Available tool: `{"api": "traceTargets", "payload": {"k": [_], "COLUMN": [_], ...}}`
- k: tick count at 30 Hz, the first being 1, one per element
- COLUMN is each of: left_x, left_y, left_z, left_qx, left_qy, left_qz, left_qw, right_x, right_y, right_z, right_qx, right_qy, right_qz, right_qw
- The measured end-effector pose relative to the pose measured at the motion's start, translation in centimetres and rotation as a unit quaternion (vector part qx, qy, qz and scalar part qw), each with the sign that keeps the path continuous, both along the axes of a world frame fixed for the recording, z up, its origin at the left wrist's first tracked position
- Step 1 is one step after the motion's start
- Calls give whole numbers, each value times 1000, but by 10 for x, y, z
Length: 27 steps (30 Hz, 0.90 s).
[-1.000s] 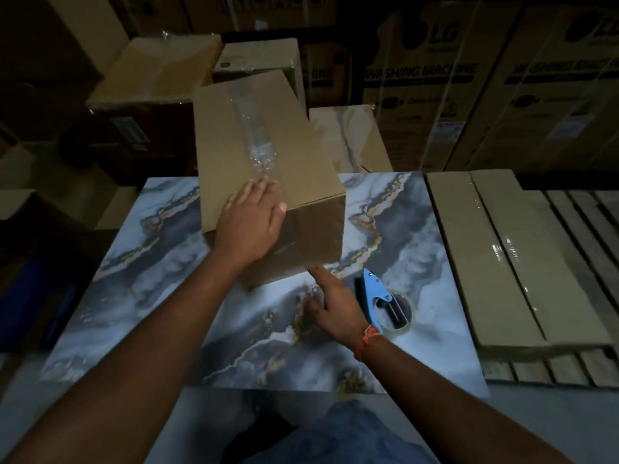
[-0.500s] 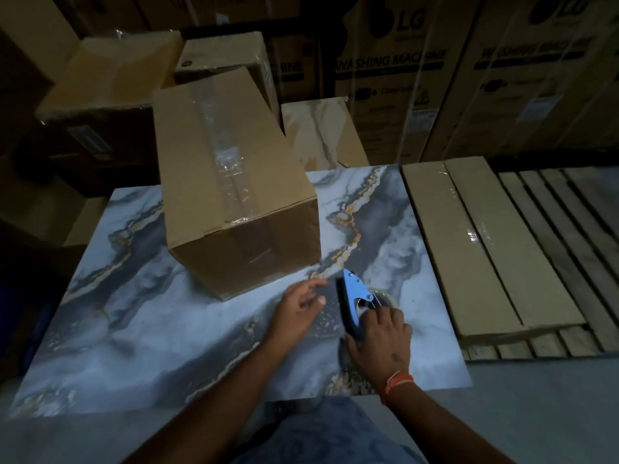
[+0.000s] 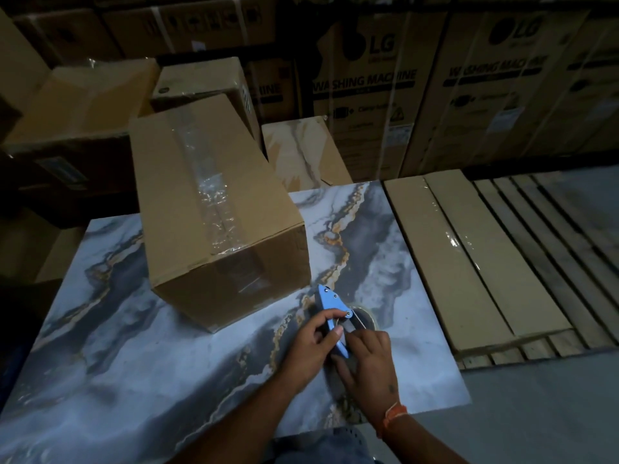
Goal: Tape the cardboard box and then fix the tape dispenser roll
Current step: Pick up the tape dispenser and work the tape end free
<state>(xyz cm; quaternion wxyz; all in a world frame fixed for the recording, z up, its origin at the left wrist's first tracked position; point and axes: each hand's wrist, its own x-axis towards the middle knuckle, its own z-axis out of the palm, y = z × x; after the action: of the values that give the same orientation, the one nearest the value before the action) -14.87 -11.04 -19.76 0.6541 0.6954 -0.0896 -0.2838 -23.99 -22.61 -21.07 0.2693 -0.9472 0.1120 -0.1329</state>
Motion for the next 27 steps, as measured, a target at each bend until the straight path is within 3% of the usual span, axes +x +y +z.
{"api": "traceTargets", "payload": {"k": [5, 9, 13, 15, 20, 22, 27], "left_x": [10, 22, 25, 24, 21, 20, 19], "left_y": [9, 22, 37, 41, 43, 43, 47], "left_z": [5, 7, 17, 23, 30, 32, 34], "left_qx": [-19, 1, 30, 24, -10, -21, -29], "left_qy": [-50, -86, -145, -152, -132, -119, -117], "left_qz": [63, 41, -9, -35, -67, -61, -52], "left_qw": [997, 995, 989, 987, 989, 991, 991], "right_x": [4, 3, 22, 38, 60, 60, 62], "right_y": [0, -7, -25, -35, -43, -38, -28], "right_z": [17, 39, 59, 67, 84, 86, 73], "right_qx": [25, 62, 184, 252, 380, 351, 371], "right_qy": [-5, -35, -88, -42, 108, 107, 74], "right_qz": [94, 164, 8, -44, 19, 57, 21], "right_qw": [995, 984, 979, 966, 919, 929, 925]}}
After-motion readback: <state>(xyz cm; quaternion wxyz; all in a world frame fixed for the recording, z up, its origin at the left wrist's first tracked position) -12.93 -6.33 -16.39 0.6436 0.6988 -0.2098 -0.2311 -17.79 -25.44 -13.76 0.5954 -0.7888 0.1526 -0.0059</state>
